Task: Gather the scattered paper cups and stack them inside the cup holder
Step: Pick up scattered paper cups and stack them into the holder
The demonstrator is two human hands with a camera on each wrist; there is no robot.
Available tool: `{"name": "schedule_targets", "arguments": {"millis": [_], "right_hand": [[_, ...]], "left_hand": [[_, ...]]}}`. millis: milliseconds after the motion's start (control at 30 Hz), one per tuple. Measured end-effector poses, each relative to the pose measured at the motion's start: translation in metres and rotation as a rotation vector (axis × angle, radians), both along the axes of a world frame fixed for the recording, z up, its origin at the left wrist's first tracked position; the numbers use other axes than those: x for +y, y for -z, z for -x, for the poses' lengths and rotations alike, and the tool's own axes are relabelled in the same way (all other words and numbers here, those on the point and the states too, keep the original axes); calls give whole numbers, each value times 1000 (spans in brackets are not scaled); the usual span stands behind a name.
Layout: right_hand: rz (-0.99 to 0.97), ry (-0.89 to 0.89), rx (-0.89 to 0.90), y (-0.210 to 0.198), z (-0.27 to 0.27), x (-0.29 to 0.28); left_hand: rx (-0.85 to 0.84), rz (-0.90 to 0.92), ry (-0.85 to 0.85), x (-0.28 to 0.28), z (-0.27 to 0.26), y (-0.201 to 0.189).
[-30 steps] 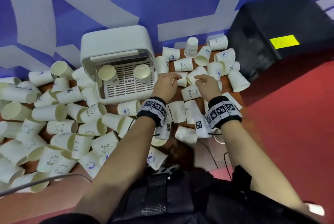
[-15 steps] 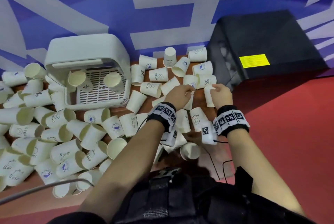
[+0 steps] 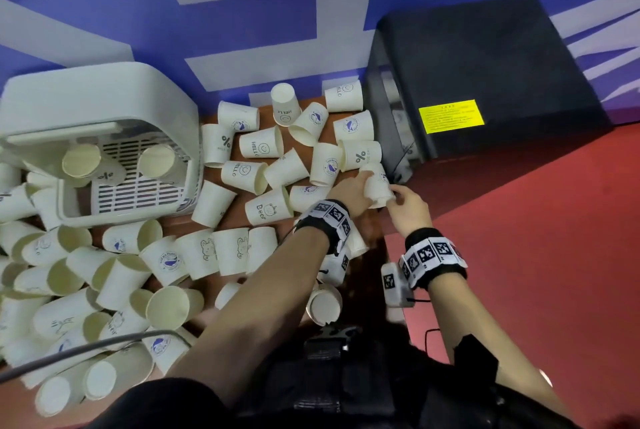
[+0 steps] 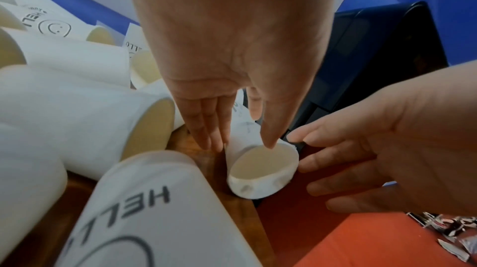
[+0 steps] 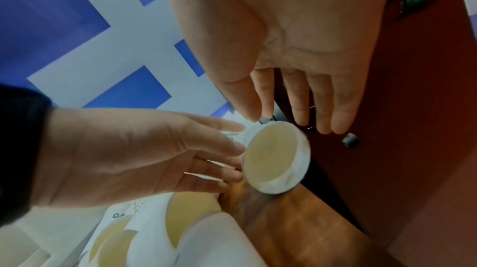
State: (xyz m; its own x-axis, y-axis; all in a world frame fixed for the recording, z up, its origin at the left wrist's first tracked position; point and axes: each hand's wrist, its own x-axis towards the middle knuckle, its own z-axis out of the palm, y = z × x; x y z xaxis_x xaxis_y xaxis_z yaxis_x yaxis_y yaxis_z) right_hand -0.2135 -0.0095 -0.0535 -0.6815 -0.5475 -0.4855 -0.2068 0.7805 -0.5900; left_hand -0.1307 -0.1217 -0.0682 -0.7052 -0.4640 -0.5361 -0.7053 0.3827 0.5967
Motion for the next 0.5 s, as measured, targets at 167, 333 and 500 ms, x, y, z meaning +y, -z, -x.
{"name": "schedule_targets", "arguments": {"millis": [167, 333, 500], "right_hand": [[-30, 8, -78, 12, 2, -4], [6, 75, -110, 20, 1, -16], [99, 170, -159, 18, -7, -26]], "left_hand": [[8, -44, -9, -2, 3, 16], [88, -80, -70, -6, -3, 20], [208, -72, -136, -9, -14, 13]]}}
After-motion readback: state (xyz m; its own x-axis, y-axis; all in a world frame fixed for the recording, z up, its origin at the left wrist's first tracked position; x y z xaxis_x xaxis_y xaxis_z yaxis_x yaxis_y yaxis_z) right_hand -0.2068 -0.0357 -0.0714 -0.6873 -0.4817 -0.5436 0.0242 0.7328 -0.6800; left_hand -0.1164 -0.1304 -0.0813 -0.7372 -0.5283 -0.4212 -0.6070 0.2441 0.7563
